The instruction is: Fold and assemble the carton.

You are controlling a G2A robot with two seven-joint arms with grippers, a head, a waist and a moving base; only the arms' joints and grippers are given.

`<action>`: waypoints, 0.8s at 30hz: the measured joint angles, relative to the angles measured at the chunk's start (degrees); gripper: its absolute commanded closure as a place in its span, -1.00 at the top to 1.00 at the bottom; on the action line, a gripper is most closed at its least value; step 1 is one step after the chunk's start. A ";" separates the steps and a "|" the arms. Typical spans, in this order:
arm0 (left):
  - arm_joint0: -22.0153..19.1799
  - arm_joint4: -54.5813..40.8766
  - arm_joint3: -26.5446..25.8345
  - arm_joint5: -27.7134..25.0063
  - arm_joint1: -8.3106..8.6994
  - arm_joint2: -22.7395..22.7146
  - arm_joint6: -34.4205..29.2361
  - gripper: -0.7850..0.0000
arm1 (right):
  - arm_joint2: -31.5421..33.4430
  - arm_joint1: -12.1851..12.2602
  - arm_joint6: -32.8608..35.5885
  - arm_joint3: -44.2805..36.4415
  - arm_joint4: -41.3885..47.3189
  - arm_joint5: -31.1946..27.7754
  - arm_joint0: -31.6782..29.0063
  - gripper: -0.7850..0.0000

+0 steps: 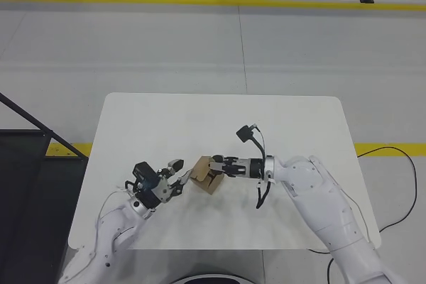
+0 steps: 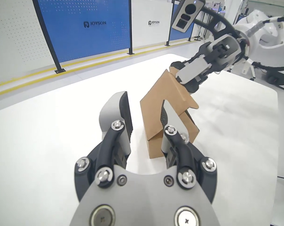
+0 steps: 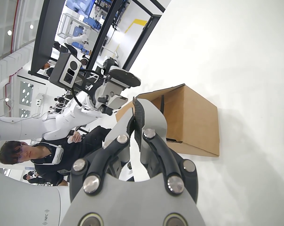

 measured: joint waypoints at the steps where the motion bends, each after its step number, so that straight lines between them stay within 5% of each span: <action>1: -0.62 -0.31 0.43 0.43 -0.14 0.53 -0.56 -0.07 | -0.05 0.01 0.01 0.11 0.09 -0.11 0.06 -1.00; 24: -2.25 0.34 1.74 -0.08 -0.52 2.47 -1.38 -0.11 | -1.45 0.08 -2.28 0.25 -2.67 0.89 0.69 -0.92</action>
